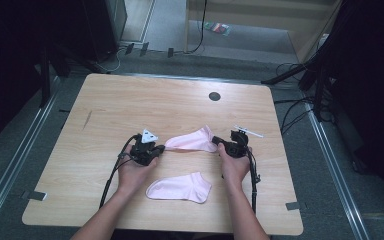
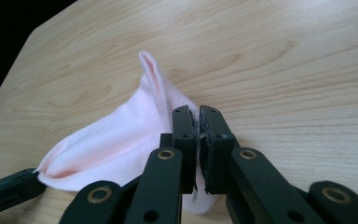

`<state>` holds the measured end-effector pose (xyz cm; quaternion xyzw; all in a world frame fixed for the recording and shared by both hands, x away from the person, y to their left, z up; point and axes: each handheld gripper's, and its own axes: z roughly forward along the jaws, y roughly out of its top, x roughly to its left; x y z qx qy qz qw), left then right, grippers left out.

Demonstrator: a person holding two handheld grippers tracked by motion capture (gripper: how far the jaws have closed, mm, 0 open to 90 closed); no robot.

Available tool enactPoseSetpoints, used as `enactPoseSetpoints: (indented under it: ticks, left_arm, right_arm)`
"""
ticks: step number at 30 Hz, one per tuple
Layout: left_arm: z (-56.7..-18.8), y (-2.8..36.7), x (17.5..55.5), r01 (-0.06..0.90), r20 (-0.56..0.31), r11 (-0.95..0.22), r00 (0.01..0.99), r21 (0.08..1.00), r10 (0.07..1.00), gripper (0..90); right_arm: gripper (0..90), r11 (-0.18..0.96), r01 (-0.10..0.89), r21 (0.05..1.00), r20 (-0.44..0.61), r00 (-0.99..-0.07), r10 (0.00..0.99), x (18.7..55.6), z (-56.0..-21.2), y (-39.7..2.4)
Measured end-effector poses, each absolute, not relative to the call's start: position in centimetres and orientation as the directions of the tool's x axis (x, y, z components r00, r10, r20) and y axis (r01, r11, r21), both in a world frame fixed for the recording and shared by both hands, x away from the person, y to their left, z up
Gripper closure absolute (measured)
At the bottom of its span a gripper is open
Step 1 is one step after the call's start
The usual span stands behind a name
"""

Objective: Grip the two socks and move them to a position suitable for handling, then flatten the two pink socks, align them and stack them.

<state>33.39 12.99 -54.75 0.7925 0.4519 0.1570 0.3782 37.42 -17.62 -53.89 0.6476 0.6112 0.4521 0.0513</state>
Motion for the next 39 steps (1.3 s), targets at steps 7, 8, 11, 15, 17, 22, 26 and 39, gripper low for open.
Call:
enactPoseSetpoints:
  ticks: [7,8,11,15,17,22,26,39]
  left_arm:
    - [-54.8,13.5,33.7,0.587,-0.078,-0.312,0.543,0.747,0.836,90.0]
    - [-54.8,13.5,33.8,0.59,-0.07,-0.306,0.527,0.748,0.847,90.0]
    - [-54.7,14.1,34.0,0.604,-0.086,-0.268,0.492,0.751,0.867,90.0]
    - [-54.0,15.3,34.2,0.601,-0.127,-0.173,0.423,0.781,0.897,82.1]
    - [-53.5,15.8,34.2,0.59,-0.153,-0.129,0.403,0.797,0.902,77.3]
    - [-53.0,15.2,34.1,0.554,-0.149,-0.13,0.43,0.822,0.89,69.7]
    - [-53.0,14.3,34.6,0.548,-0.133,-0.133,0.418,0.826,0.899,63.1]
    - [-54.2,13.7,36.0,0.659,-0.143,-0.144,0.362,0.738,0.921,57.9]
  right_arm:
    - [80.1,-0.286,0.714,0.64,0.503,-0.107,0.858,37.2,-53.9,-19.4]
    - [79.1,-0.271,0.71,0.65,0.492,-0.122,0.862,37.2,-53.9,-19.5]
    - [75.8,-0.248,0.699,0.671,0.473,-0.147,0.869,36.9,-53.6,-19.4]
    - [72.6,-0.212,0.674,0.708,0.443,-0.19,0.876,36.6,-53.1,-19.0]
    - [70.6,-0.193,0.661,0.725,0.43,-0.215,0.877,36.5,-53.0,-18.7]
    - [64.5,-0.113,0.637,0.763,0.388,-0.311,0.868,36.3,-53.0,-17.2]
    - [53.0,-0.059,0.646,0.761,0.347,-0.329,0.878,36.8,-53.4,-15.7]
    - [64.5,0.046,0.664,0.746,0.244,-0.337,0.909,36.7,-54.7,-13.9]
